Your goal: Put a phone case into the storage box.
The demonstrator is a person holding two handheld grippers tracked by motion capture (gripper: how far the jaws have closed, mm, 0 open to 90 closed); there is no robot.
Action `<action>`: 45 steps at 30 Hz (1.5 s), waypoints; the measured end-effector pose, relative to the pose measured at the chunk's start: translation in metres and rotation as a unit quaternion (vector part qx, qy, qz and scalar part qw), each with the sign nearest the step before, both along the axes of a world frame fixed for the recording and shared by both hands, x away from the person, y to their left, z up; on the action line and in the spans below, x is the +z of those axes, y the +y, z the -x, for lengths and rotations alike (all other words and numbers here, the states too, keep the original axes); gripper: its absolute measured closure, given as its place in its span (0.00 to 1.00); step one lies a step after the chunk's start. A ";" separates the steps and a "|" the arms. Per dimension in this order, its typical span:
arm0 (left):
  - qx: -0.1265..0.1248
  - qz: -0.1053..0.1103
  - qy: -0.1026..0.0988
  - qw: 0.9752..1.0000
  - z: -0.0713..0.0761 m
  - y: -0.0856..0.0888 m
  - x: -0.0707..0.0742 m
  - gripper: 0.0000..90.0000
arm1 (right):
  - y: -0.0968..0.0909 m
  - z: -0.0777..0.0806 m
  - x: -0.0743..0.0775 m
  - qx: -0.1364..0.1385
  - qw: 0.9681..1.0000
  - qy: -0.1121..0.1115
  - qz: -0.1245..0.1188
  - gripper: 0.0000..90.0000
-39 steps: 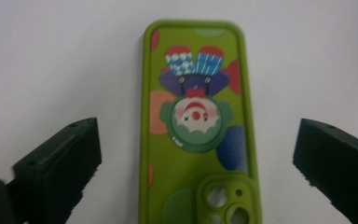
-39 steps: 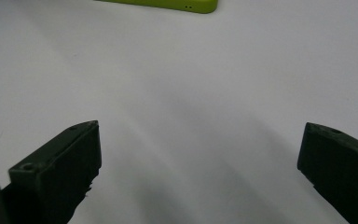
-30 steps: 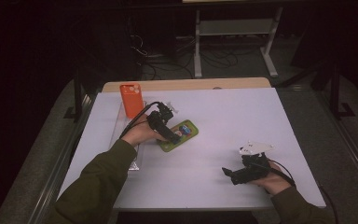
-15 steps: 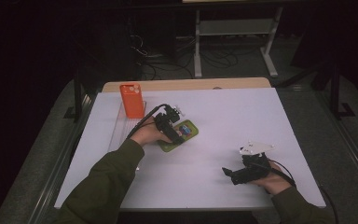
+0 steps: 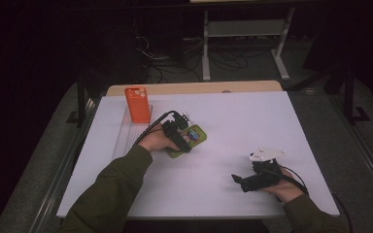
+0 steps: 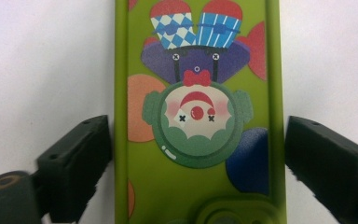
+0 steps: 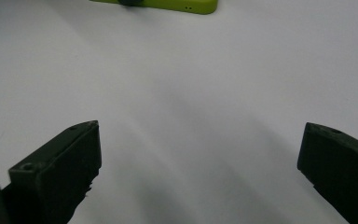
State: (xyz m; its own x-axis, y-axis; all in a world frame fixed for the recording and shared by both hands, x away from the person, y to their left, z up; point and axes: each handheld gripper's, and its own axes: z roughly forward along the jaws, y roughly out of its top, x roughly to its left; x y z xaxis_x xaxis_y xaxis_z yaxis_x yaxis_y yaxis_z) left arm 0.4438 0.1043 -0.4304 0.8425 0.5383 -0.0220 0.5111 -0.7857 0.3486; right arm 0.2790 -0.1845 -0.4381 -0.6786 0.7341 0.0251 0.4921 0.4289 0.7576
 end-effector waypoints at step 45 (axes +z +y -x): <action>-0.080 0.036 -0.014 0.996 0.057 -0.028 0.058 0.18 | -0.002 0.000 0.002 -0.004 1.000 -0.001 -0.004 0.00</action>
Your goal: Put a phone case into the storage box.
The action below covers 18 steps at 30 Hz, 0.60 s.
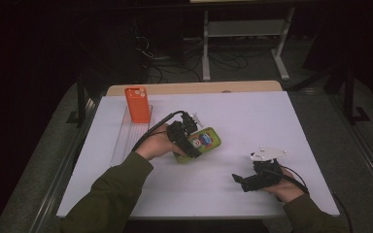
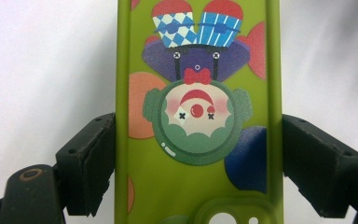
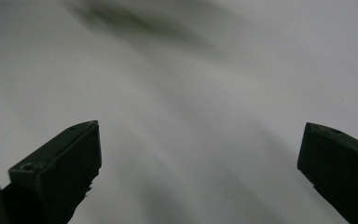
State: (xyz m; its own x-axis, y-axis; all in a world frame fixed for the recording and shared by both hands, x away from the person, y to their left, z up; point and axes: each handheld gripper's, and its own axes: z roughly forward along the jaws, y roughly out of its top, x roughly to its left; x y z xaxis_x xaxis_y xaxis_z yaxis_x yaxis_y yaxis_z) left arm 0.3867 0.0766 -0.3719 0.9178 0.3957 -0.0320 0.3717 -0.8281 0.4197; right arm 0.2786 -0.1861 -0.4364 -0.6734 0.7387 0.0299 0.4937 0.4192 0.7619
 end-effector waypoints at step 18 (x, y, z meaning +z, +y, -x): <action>-0.019 0.008 0.004 1.000 0.021 0.002 -0.002 0.18 | 0.009 -0.004 0.019 0.030 0.999 -0.029 0.032 0.00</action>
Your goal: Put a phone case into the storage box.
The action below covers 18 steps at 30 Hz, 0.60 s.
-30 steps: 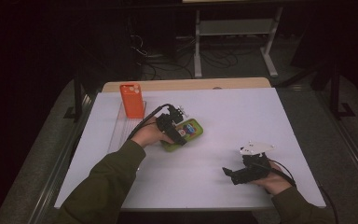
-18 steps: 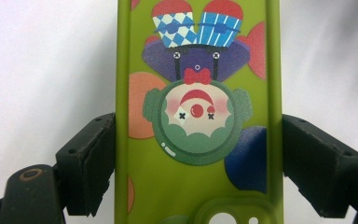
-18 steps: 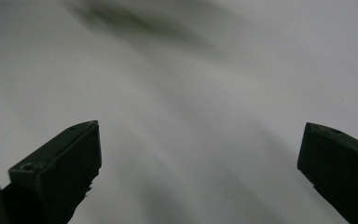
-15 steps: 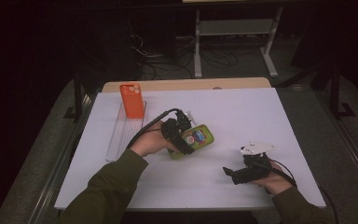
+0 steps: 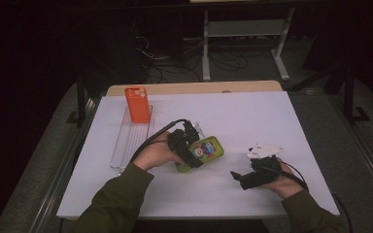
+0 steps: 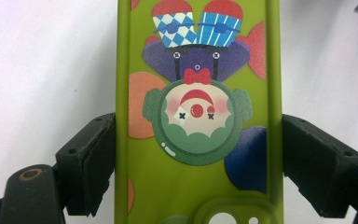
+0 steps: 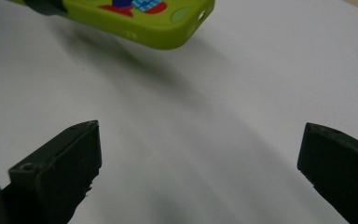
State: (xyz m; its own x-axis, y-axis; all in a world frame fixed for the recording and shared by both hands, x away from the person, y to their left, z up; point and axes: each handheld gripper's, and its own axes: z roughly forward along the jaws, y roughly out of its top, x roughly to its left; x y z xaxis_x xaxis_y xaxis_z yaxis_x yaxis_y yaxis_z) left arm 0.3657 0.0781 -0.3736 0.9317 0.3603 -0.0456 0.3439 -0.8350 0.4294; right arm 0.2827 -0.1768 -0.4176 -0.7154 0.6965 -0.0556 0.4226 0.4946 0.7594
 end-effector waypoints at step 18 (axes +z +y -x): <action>0.007 0.004 0.002 1.000 -0.001 0.003 0.000 0.18 | 0.034 -0.012 0.011 0.035 0.994 -0.084 0.062 0.00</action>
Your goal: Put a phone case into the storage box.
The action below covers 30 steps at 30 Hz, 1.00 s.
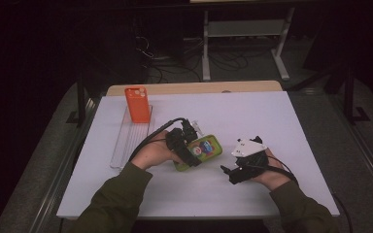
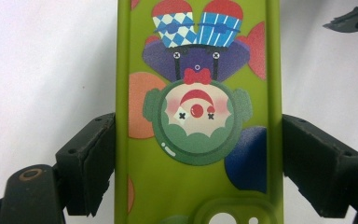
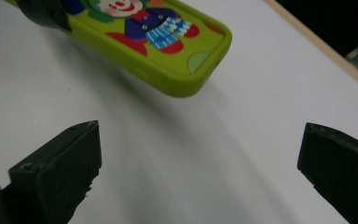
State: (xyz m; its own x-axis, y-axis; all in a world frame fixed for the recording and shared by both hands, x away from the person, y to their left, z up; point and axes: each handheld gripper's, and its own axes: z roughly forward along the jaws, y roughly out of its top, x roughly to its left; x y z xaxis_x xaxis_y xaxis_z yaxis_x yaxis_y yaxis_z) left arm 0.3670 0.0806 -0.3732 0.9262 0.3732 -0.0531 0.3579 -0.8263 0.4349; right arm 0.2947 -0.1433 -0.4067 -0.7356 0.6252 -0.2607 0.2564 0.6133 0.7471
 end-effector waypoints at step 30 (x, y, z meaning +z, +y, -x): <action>0.002 -0.008 0.002 1.000 -0.006 0.004 -0.001 0.18 | 0.042 0.003 -0.007 0.060 0.956 -0.222 0.183 0.00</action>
